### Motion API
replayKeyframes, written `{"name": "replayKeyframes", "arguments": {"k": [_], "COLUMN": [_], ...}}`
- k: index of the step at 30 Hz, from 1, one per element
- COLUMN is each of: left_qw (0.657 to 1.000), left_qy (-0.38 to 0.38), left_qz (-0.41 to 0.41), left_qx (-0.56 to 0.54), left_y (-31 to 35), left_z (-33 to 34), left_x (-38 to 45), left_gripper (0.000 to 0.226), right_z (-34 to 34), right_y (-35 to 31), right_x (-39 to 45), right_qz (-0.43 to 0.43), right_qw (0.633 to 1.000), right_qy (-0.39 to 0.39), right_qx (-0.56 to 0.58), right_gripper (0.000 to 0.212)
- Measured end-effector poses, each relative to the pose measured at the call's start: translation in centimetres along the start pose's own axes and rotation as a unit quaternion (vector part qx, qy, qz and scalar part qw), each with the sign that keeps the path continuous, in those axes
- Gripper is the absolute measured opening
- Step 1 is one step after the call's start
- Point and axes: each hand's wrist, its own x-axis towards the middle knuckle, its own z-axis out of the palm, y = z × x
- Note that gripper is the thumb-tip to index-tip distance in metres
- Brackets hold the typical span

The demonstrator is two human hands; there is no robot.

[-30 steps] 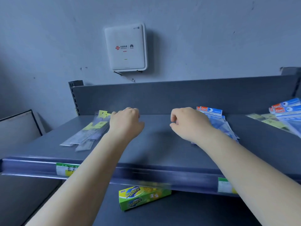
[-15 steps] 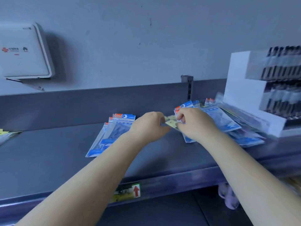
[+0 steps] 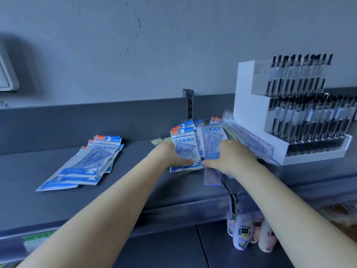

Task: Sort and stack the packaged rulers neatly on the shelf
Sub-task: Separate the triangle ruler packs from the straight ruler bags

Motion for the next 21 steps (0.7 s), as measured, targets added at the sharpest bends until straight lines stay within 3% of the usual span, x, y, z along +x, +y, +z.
{"name": "replayKeyframes", "arguments": {"k": [5, 7, 11, 15, 17, 21], "left_qw": [0.995, 0.983, 0.929, 0.877, 0.868, 0.883], "left_qy": [0.012, 0.022, 0.041, 0.080, 0.100, 0.153], "left_qz": [-0.056, -0.067, -0.090, -0.103, -0.093, -0.064], "left_qx": [-0.087, -0.170, -0.357, -0.463, -0.478, -0.439], "left_y": [-0.7, -1.4, -2.1, -2.7, -3.6, -7.3], "left_z": [-0.8, -1.0, -1.7, -3.3, -4.1, -5.9], "left_x": [-0.2, -0.1, -0.7, -2.0, -2.9, -4.8], "left_gripper": [0.056, 0.037, 0.006, 0.015, 0.015, 0.007], "right_z": [0.1, 0.2, 0.8, 0.7, 0.4, 0.2], "right_y": [0.0, 0.5, 1.0, 0.0, -1.3, -4.7], "right_x": [0.2, 0.2, 0.5, 1.0, 0.9, 0.4], "right_qz": [0.016, 0.019, 0.008, -0.014, -0.031, -0.038], "right_qw": [0.999, 0.996, 0.978, 0.941, 0.915, 0.870], "right_qy": [-0.001, 0.023, 0.086, 0.113, 0.089, 0.037], "right_qx": [0.033, 0.080, 0.188, 0.318, 0.393, 0.490], "right_gripper": [0.036, 0.030, 0.023, 0.013, 0.010, 0.017]}}
